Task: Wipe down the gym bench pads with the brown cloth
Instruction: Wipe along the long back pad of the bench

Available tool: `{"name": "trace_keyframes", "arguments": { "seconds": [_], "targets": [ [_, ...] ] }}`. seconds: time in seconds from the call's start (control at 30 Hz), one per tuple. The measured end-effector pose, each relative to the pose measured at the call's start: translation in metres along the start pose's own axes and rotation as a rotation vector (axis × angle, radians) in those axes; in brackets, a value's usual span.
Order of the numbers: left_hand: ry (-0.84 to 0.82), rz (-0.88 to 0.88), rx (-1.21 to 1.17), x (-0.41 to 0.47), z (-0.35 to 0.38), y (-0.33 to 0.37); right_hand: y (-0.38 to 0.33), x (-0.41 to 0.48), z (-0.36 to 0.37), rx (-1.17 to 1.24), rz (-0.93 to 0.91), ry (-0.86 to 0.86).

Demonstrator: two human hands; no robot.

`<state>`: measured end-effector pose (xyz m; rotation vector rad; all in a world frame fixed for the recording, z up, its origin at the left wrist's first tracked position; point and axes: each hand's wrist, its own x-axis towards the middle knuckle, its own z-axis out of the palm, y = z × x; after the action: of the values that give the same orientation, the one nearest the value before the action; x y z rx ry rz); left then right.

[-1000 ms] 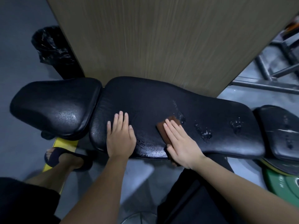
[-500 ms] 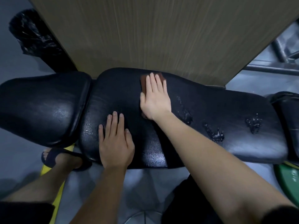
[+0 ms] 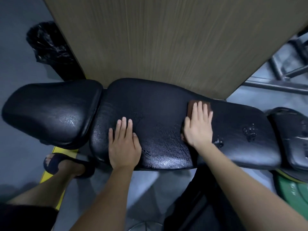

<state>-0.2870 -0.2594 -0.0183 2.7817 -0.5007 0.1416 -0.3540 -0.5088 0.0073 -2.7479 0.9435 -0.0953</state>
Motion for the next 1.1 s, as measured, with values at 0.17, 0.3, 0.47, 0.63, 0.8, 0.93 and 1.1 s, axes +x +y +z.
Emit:
{"name": "trace_keyframes", "arguments": {
  "seconds": [0.17, 0.3, 0.47, 0.63, 0.8, 0.93, 1.1],
  "targets": [
    [-0.010, 0.008, -0.008, -0.003, -0.003, -0.001, -0.049, -0.076, 0.007, -0.045, -0.342, -0.135],
    [0.002, 0.010, -0.021, -0.004, -0.001, -0.003, -0.085, -0.069, 0.022, -0.008, -0.461, -0.136],
    [0.019, -0.010, -0.038, -0.002, 0.004, -0.004, -0.126, -0.003, 0.036, 0.042, -0.446, -0.133],
    [0.082, 0.008, -0.069, -0.002, 0.011, -0.005, -0.153, 0.068, 0.044, 0.081, -0.282, -0.088],
    [0.079, 0.001, -0.070, -0.001, 0.011, -0.004, -0.108, 0.103, 0.026, 0.034, -0.192, -0.077],
    [0.041, -0.017, -0.062, 0.000, 0.006, -0.002, -0.036, 0.075, 0.002, -0.012, -0.045, -0.083],
    [-0.027, -0.022, -0.020, 0.002, 0.002, 0.001, 0.010, -0.015, -0.010, 0.032, 0.090, -0.111]
  ]
}}
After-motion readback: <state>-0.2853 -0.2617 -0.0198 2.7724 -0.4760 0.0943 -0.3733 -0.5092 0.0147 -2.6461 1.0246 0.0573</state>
